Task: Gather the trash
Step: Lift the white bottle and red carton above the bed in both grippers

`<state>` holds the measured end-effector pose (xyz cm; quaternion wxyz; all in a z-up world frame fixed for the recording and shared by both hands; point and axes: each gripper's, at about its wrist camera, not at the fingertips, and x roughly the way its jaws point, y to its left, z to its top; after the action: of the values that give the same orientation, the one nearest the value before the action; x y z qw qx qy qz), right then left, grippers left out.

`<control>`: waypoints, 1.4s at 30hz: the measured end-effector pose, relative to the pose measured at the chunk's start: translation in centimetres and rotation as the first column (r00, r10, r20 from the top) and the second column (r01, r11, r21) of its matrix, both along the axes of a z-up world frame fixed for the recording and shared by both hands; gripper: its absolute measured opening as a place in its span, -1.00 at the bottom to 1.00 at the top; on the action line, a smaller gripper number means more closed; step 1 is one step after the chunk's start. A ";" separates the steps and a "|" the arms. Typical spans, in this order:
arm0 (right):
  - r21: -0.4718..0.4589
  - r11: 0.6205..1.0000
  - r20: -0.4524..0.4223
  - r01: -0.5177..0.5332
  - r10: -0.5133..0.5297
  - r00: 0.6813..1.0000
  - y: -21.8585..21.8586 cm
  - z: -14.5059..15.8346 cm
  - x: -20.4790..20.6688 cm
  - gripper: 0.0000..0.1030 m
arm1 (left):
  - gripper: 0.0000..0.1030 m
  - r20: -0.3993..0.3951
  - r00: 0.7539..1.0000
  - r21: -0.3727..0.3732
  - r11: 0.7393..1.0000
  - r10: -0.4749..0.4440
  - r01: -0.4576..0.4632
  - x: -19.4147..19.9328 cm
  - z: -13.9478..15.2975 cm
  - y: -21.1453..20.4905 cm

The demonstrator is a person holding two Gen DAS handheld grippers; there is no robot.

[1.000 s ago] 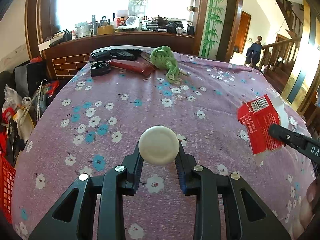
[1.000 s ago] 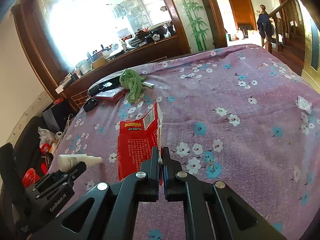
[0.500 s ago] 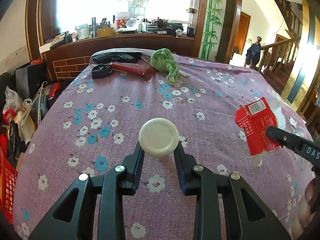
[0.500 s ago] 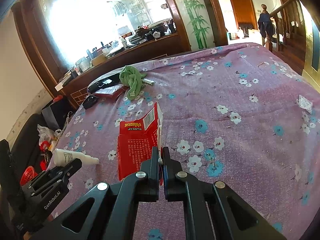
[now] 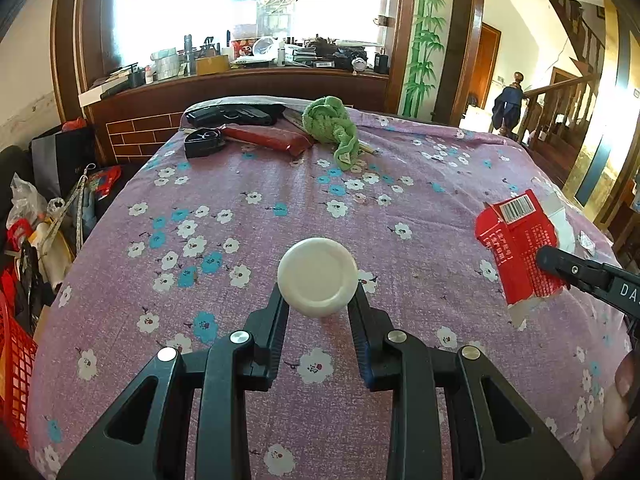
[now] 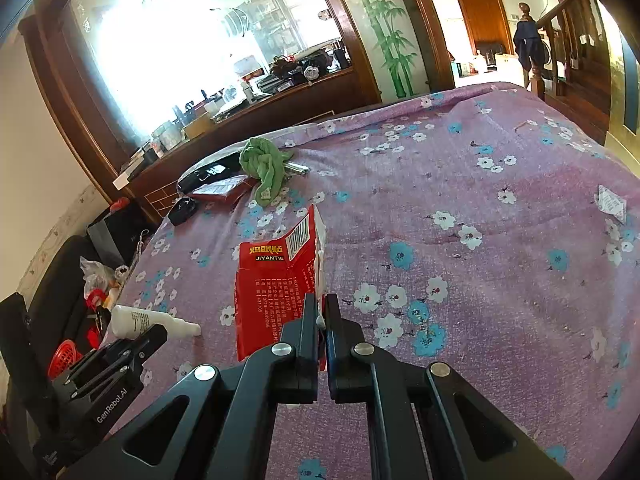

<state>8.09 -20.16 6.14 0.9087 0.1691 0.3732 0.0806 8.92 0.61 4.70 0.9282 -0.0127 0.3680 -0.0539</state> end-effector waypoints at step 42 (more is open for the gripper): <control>0.000 1.000 -0.015 -0.023 0.023 1.000 1.2 -0.3 0.2 -0.92 | -0.45 0.004 1.000 0.028 1.000 -0.007 0.006 0.1 -0.4 -0.5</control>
<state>8.31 -18.98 5.80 0.9049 0.1652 0.3818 0.0898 8.97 0.09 4.30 0.9288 0.0018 0.3669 -0.0516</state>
